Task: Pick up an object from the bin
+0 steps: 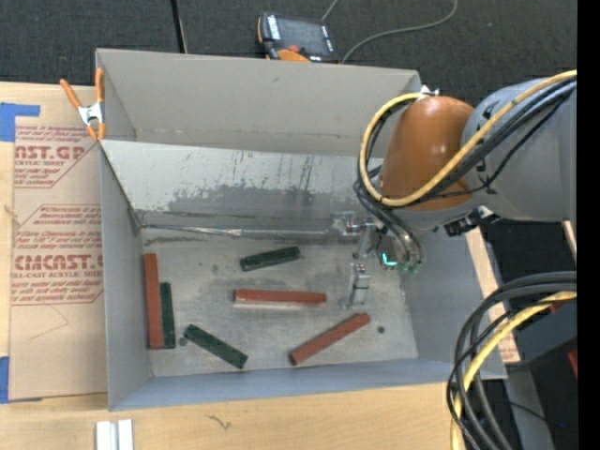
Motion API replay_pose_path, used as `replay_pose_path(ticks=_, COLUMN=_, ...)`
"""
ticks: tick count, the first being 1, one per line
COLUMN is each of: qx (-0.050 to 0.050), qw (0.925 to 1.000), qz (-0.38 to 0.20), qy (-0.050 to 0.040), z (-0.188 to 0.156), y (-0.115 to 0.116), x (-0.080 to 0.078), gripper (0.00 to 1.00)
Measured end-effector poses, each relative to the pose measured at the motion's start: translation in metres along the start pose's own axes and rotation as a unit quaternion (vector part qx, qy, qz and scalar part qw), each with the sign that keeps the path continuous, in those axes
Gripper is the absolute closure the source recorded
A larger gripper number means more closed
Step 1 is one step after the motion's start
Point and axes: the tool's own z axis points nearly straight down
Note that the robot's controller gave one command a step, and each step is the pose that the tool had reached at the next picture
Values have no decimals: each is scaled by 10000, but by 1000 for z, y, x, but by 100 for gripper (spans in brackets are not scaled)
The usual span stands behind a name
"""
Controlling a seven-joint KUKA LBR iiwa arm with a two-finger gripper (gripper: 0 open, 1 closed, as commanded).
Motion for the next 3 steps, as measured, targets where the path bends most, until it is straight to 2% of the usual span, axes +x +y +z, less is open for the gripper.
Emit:
replay_pose_path(ticks=1, qx=-3, qw=9972, qz=-744, qy=3, z=60, y=41, x=67, gripper=0)
replay_pose_path(ticks=2, qx=2, qw=9973, qz=-732, qy=-16, z=56, y=40, x=64, gripper=100)
replay_pose_path(ticks=3, qx=19, qw=9664, qz=-2569, qy=-73, z=-132, y=32, x=74, gripper=100)
